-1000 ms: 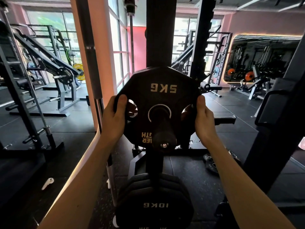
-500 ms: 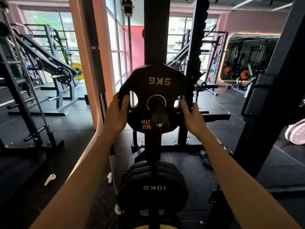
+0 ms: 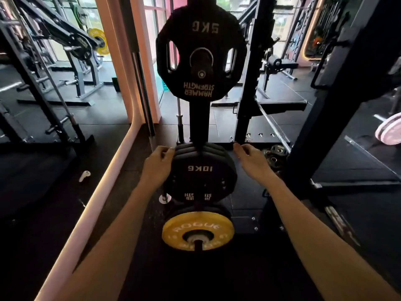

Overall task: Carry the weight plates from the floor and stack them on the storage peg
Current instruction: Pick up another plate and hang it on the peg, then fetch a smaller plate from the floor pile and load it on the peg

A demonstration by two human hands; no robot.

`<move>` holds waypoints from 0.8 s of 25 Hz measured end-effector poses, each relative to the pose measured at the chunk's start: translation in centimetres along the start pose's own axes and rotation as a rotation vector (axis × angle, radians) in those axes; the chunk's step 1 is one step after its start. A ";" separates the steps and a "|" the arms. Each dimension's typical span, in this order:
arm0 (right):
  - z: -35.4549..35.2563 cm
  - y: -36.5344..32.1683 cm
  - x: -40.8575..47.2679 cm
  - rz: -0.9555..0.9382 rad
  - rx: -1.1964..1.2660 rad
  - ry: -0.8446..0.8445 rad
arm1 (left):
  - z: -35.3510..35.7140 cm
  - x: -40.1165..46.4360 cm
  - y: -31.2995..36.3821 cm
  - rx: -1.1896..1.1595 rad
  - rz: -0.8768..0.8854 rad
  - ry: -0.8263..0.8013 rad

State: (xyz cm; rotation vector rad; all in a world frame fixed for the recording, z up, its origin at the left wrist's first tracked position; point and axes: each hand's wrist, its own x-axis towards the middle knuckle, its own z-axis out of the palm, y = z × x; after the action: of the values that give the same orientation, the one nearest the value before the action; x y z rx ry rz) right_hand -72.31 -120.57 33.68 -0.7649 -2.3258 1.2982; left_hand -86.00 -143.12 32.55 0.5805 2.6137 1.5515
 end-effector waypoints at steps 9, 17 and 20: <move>2.3 12.7 -17.8 0.296 -0.034 -0.164 | 3.0 -19.3 -10.4 0.285 -0.382 -0.464; 7.4 19.9 -33.2 0.727 0.020 -0.259 | 2.7 -32.0 -19.0 0.452 -0.592 -0.860; 9.9 21.6 -40.8 0.935 0.032 -0.266 | 1.8 -36.1 -22.3 0.535 -0.545 -1.054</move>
State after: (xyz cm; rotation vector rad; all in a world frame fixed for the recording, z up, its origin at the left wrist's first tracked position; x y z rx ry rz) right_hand -39.72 -143.00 7.88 -1.9050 -2.1642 1.8637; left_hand -58.60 -163.42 7.21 0.4495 2.0020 0.2183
